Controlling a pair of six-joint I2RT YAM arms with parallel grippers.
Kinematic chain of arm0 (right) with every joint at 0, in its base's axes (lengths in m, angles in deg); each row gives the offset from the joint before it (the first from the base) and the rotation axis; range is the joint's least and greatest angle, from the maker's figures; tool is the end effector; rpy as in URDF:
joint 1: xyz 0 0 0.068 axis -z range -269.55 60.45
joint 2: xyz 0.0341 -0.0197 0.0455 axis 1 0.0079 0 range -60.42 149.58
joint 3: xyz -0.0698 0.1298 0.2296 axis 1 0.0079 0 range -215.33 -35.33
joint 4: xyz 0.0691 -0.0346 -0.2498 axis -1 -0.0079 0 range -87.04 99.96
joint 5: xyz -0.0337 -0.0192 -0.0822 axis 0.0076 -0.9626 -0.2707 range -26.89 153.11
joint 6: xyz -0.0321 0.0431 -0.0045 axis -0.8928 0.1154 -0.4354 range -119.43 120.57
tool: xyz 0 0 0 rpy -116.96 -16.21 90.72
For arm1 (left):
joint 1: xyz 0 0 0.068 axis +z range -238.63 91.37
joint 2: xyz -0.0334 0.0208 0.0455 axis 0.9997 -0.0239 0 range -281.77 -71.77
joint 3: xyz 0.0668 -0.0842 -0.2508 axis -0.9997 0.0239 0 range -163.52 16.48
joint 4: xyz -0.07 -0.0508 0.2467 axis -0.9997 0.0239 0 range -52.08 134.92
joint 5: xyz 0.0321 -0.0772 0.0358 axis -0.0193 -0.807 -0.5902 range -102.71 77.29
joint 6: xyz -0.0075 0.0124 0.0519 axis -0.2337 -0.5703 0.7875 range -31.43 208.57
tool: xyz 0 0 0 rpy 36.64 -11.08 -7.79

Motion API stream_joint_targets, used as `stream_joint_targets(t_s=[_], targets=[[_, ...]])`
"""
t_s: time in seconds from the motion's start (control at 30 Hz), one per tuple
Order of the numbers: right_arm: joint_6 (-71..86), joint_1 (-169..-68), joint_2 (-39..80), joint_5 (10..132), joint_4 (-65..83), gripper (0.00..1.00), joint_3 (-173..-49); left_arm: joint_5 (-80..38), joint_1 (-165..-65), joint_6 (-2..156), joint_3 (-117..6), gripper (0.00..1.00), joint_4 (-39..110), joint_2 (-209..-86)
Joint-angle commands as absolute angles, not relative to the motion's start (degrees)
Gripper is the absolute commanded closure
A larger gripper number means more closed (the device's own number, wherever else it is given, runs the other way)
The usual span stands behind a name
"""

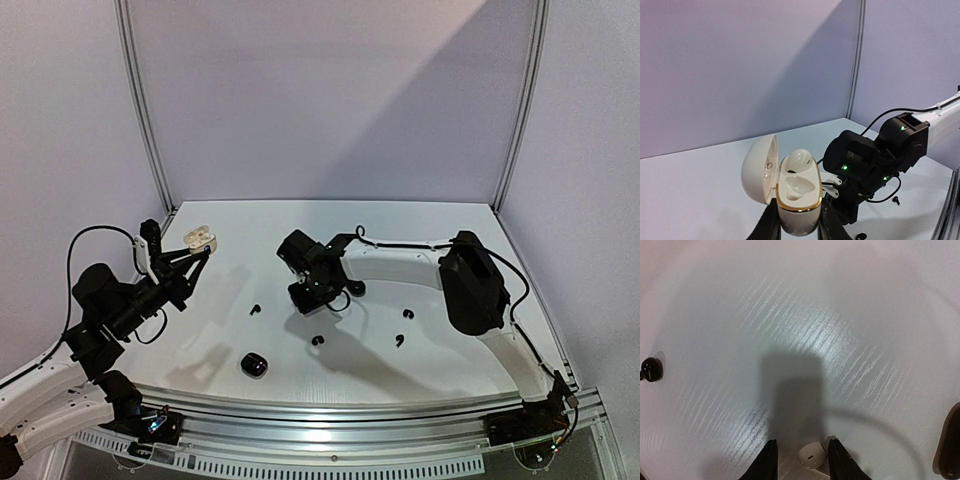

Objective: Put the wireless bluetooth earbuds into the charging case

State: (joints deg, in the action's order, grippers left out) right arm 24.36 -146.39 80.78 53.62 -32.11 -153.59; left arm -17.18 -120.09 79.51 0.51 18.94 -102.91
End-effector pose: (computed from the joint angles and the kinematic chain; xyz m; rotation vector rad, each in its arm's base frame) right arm 0.2897 0.4329 0.1398 -0.7191 2.5984 0.2159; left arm 0.1310 -0.0835 0.2511 0.3611 1.4938 -0.6247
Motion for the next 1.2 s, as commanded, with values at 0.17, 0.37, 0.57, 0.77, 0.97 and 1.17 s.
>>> stream_joint_targets(t_s=[0.17, 0.37, 0.57, 0.77, 0.97, 1.17], targets=[[24.7, -146.0, 83.3, 55.5, -33.5, 0.77, -154.9, -17.6, -119.4, 79.9, 1.4, 1.0, 18.3, -103.0], [25.1, -145.9, 82.8, 55.2, -33.4, 0.87, -155.0, -17.6, -119.4, 79.9, 1.4, 1.0, 18.3, -103.0], [26.9, -145.9, 81.0, 55.6, -33.7, 0.92, -154.8, -17.3, -119.4, 80.0, 1.4, 1.0, 18.2, -103.0], [31.2, -145.9, 77.1, 55.8, -32.2, 0.94, -154.6, -16.7, -119.4, 80.0, 1.4, 1.0, 18.0, -102.8], [40.5, -145.9, 68.4, 59.3, -21.1, 0.95, -151.4, -15.2, -119.4, 80.8, 1.1, 1.0, 16.2, -103.2], [49.8, -146.6, 57.9, 58.1, -4.7, 1.0, -148.2, -14.8, -119.5, 83.8, 0.2, 1.0, 8.1, -108.6]])
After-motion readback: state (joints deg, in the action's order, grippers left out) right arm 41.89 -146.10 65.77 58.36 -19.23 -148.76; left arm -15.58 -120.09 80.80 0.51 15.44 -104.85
